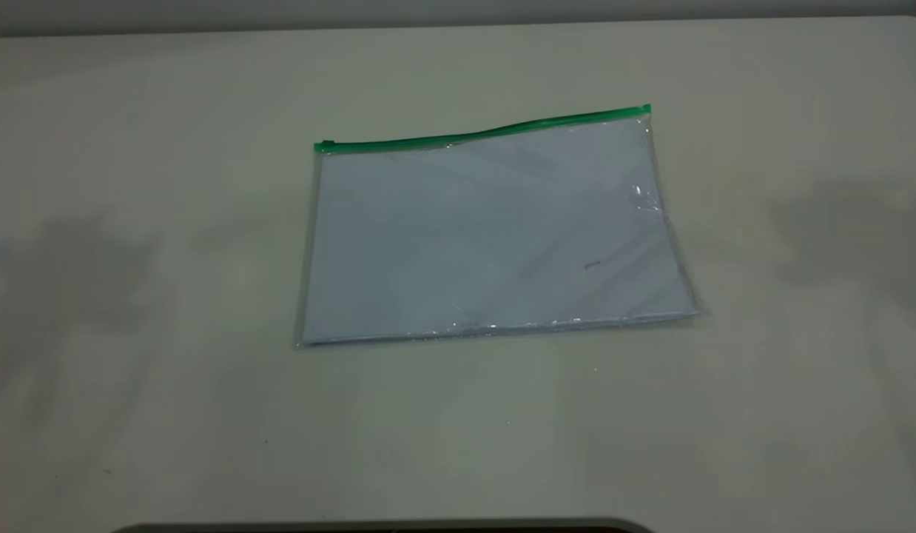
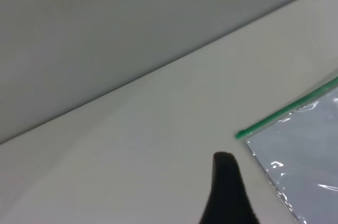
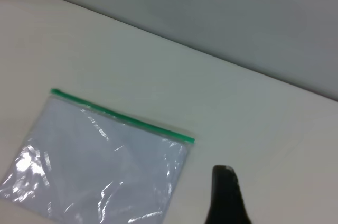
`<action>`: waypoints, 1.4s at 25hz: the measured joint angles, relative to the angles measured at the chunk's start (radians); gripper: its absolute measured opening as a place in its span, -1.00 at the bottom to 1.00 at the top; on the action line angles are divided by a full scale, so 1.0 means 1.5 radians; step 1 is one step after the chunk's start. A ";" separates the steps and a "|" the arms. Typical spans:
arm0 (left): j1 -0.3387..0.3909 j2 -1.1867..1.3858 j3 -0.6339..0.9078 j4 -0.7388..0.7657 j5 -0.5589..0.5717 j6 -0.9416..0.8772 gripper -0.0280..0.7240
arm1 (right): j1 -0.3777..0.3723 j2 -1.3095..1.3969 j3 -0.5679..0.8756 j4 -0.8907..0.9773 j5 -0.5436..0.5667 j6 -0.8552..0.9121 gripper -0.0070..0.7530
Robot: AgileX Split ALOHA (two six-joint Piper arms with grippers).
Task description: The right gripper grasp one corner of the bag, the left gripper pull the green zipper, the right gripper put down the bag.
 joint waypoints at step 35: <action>0.000 -0.763 0.569 0.120 0.201 -0.221 0.64 | 0.000 -0.888 0.738 0.066 0.048 0.043 0.50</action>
